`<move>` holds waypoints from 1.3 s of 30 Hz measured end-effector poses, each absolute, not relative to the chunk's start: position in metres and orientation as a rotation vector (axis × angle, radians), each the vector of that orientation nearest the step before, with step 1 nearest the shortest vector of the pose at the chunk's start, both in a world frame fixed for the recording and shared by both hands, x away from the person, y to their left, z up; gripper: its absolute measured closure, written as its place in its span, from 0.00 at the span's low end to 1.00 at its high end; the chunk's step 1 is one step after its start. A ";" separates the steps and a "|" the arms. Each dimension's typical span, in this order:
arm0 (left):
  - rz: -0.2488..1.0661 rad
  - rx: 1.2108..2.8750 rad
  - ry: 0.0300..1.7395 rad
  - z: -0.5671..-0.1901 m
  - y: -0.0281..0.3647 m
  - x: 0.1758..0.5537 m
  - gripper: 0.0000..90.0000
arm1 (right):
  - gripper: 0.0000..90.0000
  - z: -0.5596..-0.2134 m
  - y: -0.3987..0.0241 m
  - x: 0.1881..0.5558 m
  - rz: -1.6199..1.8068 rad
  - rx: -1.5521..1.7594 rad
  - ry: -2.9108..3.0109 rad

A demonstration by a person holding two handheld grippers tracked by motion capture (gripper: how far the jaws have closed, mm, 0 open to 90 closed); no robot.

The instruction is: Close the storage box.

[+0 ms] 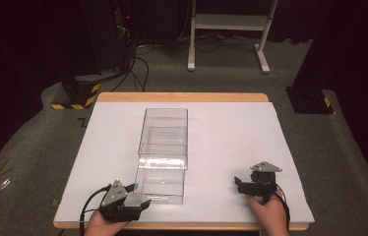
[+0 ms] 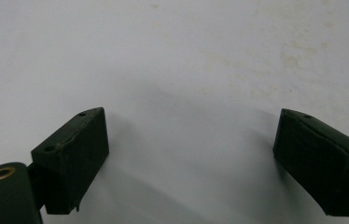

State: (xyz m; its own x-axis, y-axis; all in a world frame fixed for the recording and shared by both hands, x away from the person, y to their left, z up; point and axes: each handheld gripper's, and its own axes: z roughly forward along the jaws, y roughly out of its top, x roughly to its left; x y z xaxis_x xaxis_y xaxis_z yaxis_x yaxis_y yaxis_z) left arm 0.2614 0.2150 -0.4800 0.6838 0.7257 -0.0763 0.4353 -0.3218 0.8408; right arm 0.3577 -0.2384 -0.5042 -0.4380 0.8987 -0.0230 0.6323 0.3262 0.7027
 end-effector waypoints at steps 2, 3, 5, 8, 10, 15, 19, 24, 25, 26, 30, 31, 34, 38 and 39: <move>0.396 1.961 0.905 -0.480 0.216 0.262 0.30 | 0.12 -0.504 -0.238 0.358 0.880 1.353 2.187; 0.390 1.958 0.905 -0.480 0.216 0.262 0.31 | 0.12 -0.504 -0.238 0.358 0.880 1.353 2.187; 0.391 1.957 0.908 -0.481 0.215 0.263 0.30 | 0.12 -0.504 -0.238 0.358 0.880 1.353 2.187; 0.401 1.959 0.911 -0.481 0.214 0.262 0.30 | 0.12 -0.504 -0.238 0.358 0.880 1.353 2.187; 0.400 1.958 0.912 -0.481 0.214 0.262 0.30 | 0.12 -0.504 -0.238 0.358 0.879 1.352 2.187; 0.405 1.954 0.923 -0.481 0.212 0.264 0.30 | 0.12 -0.504 -0.238 0.358 0.880 1.352 2.187; 0.412 1.954 0.923 -0.481 0.211 0.265 0.32 | 0.12 -0.504 -0.238 0.358 0.880 1.351 2.187; 0.421 1.946 0.931 -0.480 0.210 0.267 0.34 | 0.12 -0.504 -0.238 0.358 0.880 1.352 2.187; 0.422 1.942 0.932 -0.480 0.211 0.268 0.35 | 0.12 -0.504 -0.238 0.358 0.881 1.352 2.188; 0.423 1.938 0.934 -0.480 0.211 0.268 0.36 | 0.12 -0.504 -0.238 0.358 0.881 1.350 2.188; 0.442 1.932 0.937 -0.478 0.214 0.270 0.38 | 0.12 -0.504 -0.238 0.358 0.881 1.351 2.188; 0.436 1.922 0.942 -0.478 0.215 0.271 0.39 | 0.12 -0.504 -0.238 0.358 0.881 1.351 2.188; 0.439 1.913 0.946 -0.477 0.215 0.273 0.40 | 0.12 -0.504 -0.238 0.358 0.881 1.351 2.188; 0.452 1.909 0.947 -0.476 0.216 0.275 0.41 | 0.12 -0.504 -0.238 0.358 0.881 1.351 2.188; 0.456 1.910 0.945 -0.476 0.216 0.275 0.41 | 0.12 -0.504 -0.238 0.358 0.881 1.350 2.188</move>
